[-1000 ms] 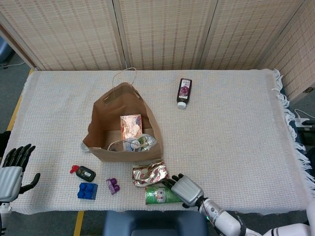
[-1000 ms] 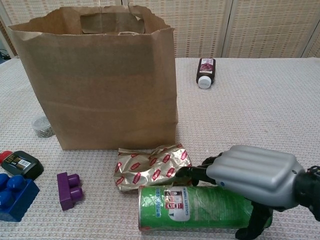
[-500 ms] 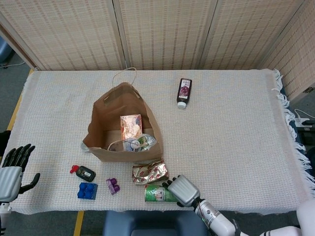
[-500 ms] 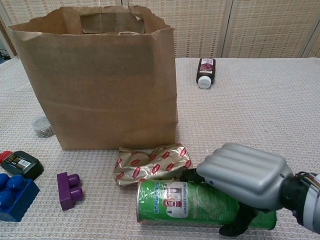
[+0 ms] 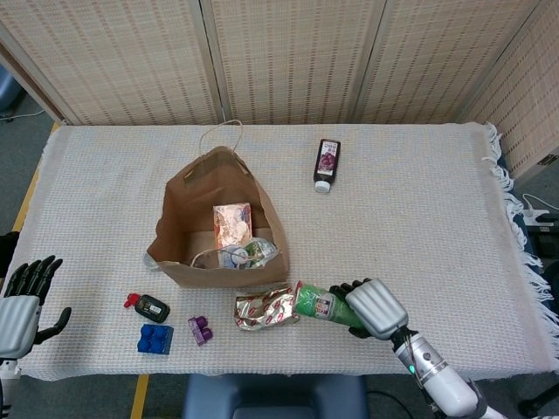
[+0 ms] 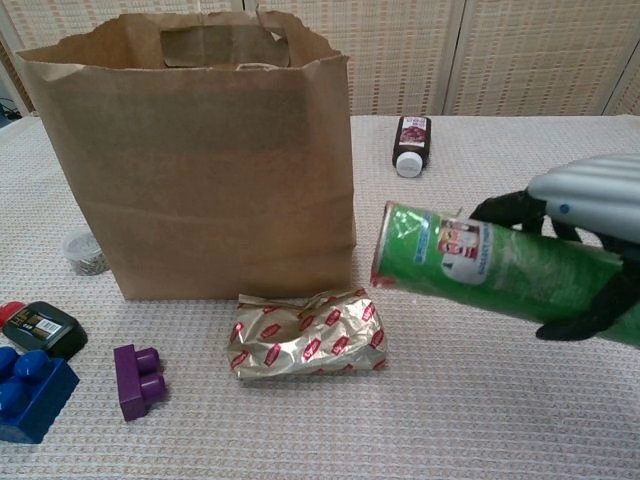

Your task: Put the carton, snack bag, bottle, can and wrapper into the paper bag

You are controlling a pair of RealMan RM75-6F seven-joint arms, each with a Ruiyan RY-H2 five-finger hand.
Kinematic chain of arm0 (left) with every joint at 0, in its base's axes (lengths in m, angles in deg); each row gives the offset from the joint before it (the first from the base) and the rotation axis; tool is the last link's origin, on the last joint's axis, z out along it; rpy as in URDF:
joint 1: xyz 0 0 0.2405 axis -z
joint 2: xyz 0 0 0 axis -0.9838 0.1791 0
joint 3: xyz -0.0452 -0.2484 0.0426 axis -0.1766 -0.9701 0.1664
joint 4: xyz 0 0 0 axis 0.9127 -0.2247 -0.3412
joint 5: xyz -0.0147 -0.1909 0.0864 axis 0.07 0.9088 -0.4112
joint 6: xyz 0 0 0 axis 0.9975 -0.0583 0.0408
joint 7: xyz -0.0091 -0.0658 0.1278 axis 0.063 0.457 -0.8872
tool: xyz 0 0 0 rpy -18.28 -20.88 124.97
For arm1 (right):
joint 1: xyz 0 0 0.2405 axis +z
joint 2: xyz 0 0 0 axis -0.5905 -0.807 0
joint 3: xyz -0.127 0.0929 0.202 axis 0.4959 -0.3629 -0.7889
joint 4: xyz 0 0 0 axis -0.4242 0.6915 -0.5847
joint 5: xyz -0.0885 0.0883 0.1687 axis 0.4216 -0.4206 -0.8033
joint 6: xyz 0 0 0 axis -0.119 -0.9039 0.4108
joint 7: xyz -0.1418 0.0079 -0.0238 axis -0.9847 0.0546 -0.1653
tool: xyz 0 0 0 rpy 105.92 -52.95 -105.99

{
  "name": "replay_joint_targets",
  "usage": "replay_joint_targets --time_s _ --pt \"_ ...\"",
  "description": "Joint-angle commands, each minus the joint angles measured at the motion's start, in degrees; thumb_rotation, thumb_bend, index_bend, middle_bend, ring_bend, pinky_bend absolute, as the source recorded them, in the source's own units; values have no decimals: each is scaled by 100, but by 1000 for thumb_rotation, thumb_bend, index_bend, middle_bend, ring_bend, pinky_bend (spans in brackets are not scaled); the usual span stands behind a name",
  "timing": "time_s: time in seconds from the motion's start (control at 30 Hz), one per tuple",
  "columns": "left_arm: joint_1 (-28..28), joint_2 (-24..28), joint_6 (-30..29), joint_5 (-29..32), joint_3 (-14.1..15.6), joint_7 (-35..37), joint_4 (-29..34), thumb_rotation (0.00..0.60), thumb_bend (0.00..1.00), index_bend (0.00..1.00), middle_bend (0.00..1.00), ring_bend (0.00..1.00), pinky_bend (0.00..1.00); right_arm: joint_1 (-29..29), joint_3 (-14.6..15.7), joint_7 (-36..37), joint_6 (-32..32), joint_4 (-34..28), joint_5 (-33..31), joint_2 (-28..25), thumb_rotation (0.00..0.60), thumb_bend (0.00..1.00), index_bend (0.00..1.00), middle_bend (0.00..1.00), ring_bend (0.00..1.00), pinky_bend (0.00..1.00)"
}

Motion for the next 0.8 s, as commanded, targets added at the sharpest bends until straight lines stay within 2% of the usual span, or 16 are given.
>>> replay_joint_targets --time_s 0.03,0.23,0.37,0.43,0.5,0.6,0.8 --pt "0 -1 -1 2 -1 -9 4 600 367 0 0 0 0 -229 -104 783 -284 -221 374 -766 600 274 612 603 645 662" --pt "1 -3 -2 -3 0 -20 6 600 367 0 0 0 0 -487 -430 1683 -792 -212 638 -1279 600 274 613 604 645 663" --pt "2 -4 -1 -4 0 -23 3 600 367 0 0 0 0 -517 -548 1809 -892 -219 637 -1316 600 274 615 604 645 663" --pt "7 -6 4 -5 -3 -26 1 600 367 0 0 0 0 -522 -816 1953 -1078 -251 548 -1328 600 273 616 604 645 663" --pt "14 -5 12 -5 -5 -30 6 600 366 0 0 0 0 -352 -1353 1941 -1290 -270 230 -1259 600 274 615 604 645 663" --pt "19 -2 21 2 -8 -30 10 600 366 0 0 0 0 -66 -1890 1439 -1396 -288 -270 -994 600 274 615 604 644 662" --pt "21 5 27 5 -8 -6 8 600 366 0 0 0 0 528 -2640 454 -1747 -211 -801 -215 600 274 615 604 640 660"
